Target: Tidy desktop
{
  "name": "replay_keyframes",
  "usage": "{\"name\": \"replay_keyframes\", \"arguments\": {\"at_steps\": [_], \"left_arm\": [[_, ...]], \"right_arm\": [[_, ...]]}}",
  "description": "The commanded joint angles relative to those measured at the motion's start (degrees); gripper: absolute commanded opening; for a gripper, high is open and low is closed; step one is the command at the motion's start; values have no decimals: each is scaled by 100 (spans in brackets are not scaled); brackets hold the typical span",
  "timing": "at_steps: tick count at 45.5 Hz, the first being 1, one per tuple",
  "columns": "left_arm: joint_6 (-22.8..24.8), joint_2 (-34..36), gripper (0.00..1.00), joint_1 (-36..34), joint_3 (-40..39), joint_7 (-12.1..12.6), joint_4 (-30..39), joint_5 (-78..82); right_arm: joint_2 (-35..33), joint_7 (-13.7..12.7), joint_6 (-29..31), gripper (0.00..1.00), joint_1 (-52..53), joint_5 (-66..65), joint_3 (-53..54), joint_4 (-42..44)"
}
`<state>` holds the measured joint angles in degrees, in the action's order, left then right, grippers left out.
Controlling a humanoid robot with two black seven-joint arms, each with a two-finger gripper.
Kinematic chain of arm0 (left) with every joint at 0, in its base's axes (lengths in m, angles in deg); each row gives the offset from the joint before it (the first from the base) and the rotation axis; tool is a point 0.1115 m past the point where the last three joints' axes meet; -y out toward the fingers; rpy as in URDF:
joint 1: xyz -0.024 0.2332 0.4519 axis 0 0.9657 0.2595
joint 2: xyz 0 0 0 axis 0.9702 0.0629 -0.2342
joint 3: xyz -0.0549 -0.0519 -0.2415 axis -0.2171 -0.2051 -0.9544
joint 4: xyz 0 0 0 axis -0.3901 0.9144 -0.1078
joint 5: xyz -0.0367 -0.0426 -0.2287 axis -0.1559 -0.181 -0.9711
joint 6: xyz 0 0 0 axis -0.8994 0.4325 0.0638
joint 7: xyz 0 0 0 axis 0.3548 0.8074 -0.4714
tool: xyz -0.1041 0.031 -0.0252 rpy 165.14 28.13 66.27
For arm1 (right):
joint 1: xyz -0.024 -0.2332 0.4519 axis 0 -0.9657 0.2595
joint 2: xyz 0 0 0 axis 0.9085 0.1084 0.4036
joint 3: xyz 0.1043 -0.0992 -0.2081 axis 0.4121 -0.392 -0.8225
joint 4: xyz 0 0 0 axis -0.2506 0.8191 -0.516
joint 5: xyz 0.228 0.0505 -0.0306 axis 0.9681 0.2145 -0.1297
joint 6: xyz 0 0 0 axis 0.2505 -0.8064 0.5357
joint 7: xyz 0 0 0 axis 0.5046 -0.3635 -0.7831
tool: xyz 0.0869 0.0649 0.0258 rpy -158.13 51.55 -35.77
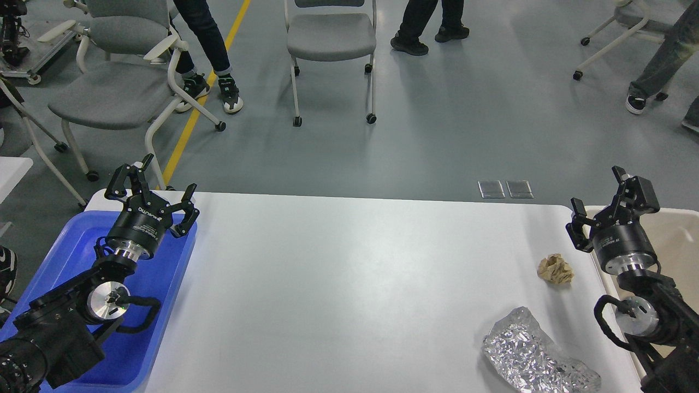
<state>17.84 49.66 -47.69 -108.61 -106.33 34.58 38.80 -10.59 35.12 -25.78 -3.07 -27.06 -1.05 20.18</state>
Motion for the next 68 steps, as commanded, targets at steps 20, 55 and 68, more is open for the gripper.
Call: {"name": "replay_keyframes", "arguments": {"at_steps": [20,55,68], "left_arm": [[0,1,98,0,12,-8,-2,9],[0,1,98,0,12,-8,-2,9],[0,1,98,-9,4,-8,16,9]], "right_arm": [[59,-45,-46,100,60,19,-413,-29],[-460,-361,209,100,324,90,-413,-135],[-679,-905,455,100,420,90,-563,-240]]}}
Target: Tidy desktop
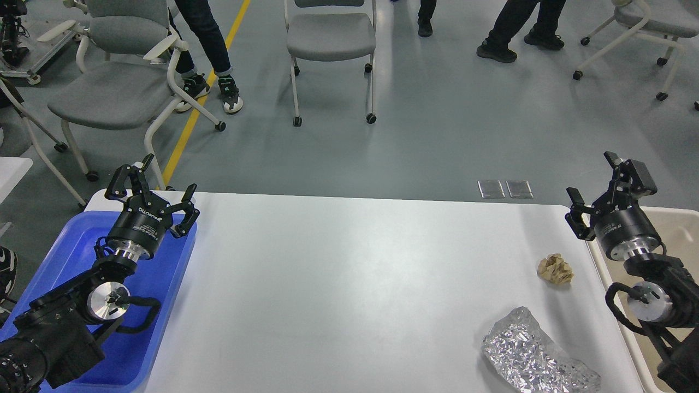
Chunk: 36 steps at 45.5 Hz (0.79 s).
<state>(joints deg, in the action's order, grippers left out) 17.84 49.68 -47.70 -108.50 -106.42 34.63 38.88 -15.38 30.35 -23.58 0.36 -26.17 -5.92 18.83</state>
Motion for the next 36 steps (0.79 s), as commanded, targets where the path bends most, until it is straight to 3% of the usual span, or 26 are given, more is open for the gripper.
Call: {"name": "replay_keyframes", "arguments": {"at_steps": [1,8,18,23,36], "left_arm": [[9,-1,98,-9,-7,0,11,0],[0,-1,98,-9,-7,9,11,0],[0,-1,98,-9,-7,9,19,0],[9,-1,98,-9,-7,9,19,0],[9,-1,98,-9,-7,9,19,0]], "right_arm": [[-245,-516,296,100,78,0,-84,-148],[-675,-1220,1008,100,25,-8,-348,-570],[-1615,-1255,1132,100,69,-184,-1086,-1317],[-2266,-1290,1825,100,69,-429,-1437,-1800],[-2987,-1238,2046,100,-142,-2652,-1570,-3066]]}}
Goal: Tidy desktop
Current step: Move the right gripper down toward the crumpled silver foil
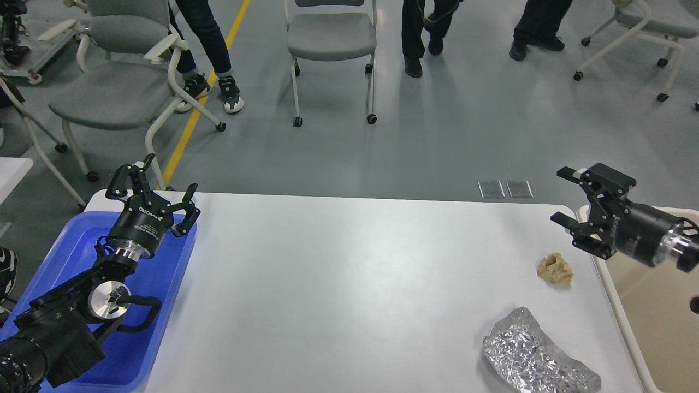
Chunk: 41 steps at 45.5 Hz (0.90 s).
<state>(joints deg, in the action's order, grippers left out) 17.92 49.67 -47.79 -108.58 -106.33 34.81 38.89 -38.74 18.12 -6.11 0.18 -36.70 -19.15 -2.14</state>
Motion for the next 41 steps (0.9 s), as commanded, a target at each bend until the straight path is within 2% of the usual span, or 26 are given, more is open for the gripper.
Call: {"name": "replay_keyframes", "arguments": {"at_steps": [1,4,10,12,17,26,34,41], "left_arm": [[1,0,98,1,1,0,2,-1],[1,0,98,1,1,0,2,-1],[1,0,98,1,1,0,2,-1],[1,0,98,1,1,0,2,-1],[1,0,98,1,1,0,2,-1],[1,0,98,1,-8,0,2,-1],[1,0,98,1,-8,0,2,-1],[1,0,98,1,-8,0,2,-1]], "right_arm": [[-669,-15,300,100,-124,-1835,-247,-1040],[-678,20,291,100,-142,-2512,-247,-1198],[-581,345,273,100,-159,-3489,-290,-1339],[-572,380,247,100,-203,-3691,-378,-1339],[-406,398,177,99,-273,-4244,-685,-1375],[-423,407,-359,95,-361,-5159,-1081,-1383],[-467,415,-1255,93,-353,-6056,-1950,-1375],[-449,415,-2458,93,-318,-6575,-2865,-1243]]}}
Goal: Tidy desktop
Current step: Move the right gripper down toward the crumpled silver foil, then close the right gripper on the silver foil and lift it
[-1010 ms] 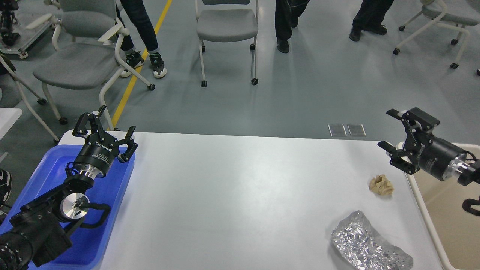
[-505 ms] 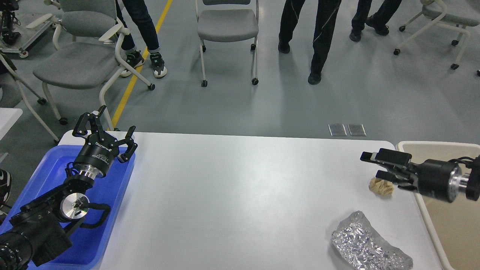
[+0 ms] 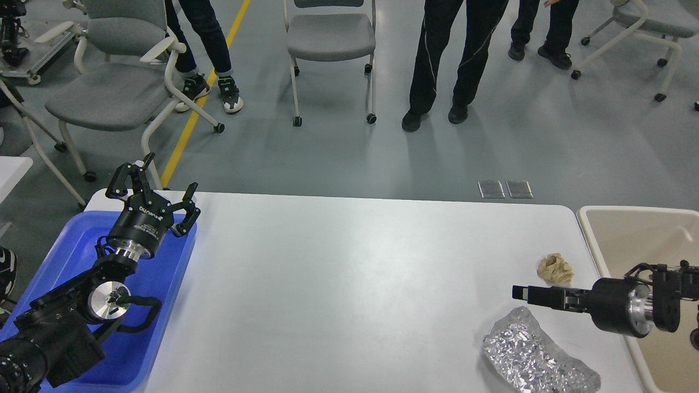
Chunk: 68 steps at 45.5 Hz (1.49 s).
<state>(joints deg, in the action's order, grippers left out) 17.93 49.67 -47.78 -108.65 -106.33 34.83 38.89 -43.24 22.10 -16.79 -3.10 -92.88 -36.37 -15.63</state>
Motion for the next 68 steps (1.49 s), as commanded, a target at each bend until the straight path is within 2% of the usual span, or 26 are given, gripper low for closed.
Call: {"name": "replay_keyframes", "arguments": {"at_steps": [1,5,18,25,29,32,35,38,41,43,46,49,68], "left_arm": [[0,0,98,0,-1,0,0,0],[0,0,98,0,-1,0,0,0],[0,0,98,0,-1,0,0,0],[0,-9,98,0,-1,0,0,0],[0,0,98,0,-1,0,0,0],[0,0,98,0,-1,0,0,0],[-9,0,98,0,-1,0,0,0],[0,0,98,0,-1,0,0,0],[0,0,98,0,-1,0,0,0],[0,0,98,0,-1,0,0,0],[0,0,98,0,-1,0,0,0],[0,0,98,0,-1,9,0,0],[0,0,98,0,-1,9,0,0]], "right_arm": [[19,18,-1540,93,37,-975,-1256,202],[63,18,-2059,93,72,-992,-1634,545],[344,26,-3141,93,318,-992,-2593,1529],[458,27,-3335,98,380,-913,-2874,1741],[485,27,-3344,96,380,-887,-2874,1750],[520,62,-3370,87,389,-887,-2874,1759],[573,105,-3379,71,389,-896,-2883,1794],[608,123,-3361,50,389,-869,-2883,1820],[643,123,-3353,36,380,-861,-2910,1820],[643,123,-3335,21,380,-843,-2918,1829],[643,123,-3326,13,380,-834,-2988,1838],[643,123,-3326,0,380,-834,-3068,1855],[591,106,-3247,0,582,-342,-3112,1812]]}}
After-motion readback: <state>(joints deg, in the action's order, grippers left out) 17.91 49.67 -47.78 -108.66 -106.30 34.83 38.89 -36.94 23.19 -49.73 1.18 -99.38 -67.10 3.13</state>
